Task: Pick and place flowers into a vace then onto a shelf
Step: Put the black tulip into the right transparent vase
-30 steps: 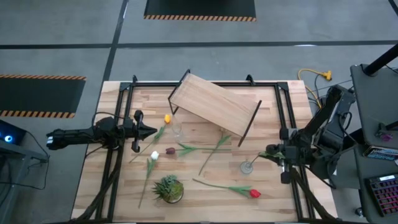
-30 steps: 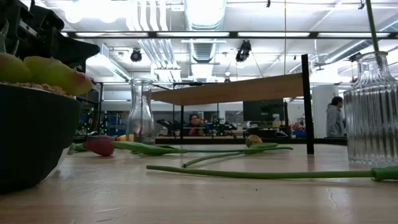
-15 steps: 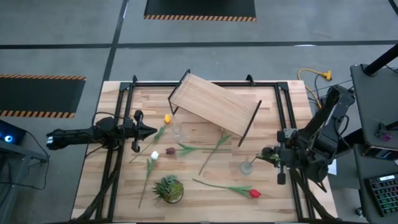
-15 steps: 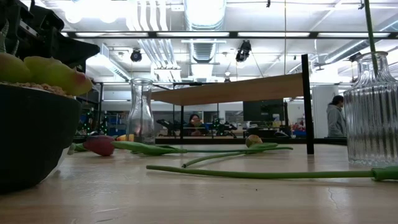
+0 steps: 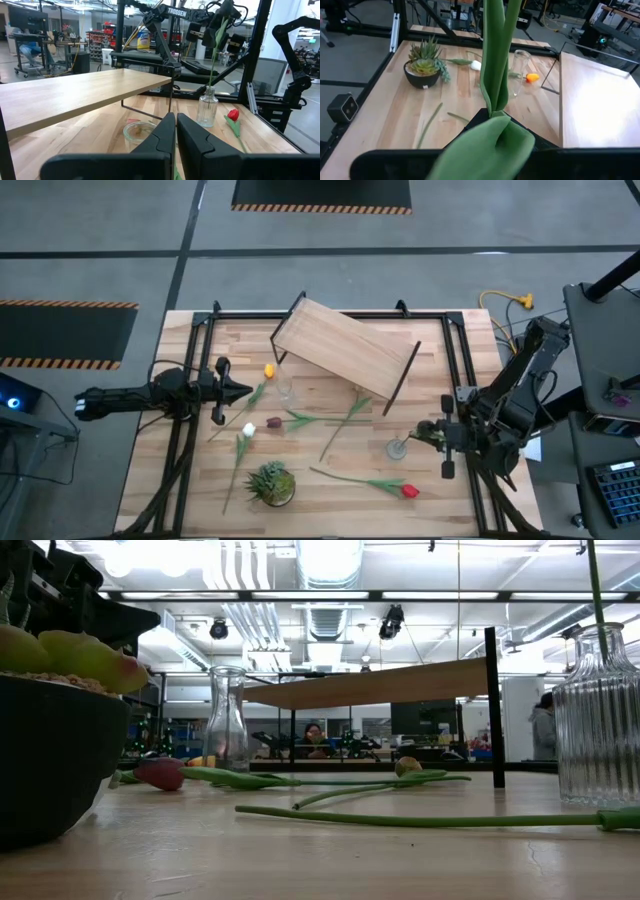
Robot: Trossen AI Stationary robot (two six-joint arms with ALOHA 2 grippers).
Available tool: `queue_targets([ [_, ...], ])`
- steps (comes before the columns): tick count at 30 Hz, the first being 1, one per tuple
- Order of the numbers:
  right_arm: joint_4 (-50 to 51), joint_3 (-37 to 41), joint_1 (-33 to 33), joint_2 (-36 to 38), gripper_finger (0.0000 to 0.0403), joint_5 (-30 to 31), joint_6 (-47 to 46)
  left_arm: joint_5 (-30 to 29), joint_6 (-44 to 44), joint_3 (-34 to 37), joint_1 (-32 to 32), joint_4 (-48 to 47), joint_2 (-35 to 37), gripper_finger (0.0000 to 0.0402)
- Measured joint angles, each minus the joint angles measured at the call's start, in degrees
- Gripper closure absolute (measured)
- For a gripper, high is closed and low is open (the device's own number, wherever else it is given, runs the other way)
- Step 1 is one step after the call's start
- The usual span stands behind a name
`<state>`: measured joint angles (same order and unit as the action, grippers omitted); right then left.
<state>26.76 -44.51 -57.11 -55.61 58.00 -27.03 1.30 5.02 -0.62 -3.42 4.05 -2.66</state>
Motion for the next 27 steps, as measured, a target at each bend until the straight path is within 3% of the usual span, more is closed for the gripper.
queue_targets([
  [27,-3.0,4.7,0.0,0.0,0.039,-1.3,0.0,0.0,0.0,0.0,0.0,0.0,0.0,0.0402],
])
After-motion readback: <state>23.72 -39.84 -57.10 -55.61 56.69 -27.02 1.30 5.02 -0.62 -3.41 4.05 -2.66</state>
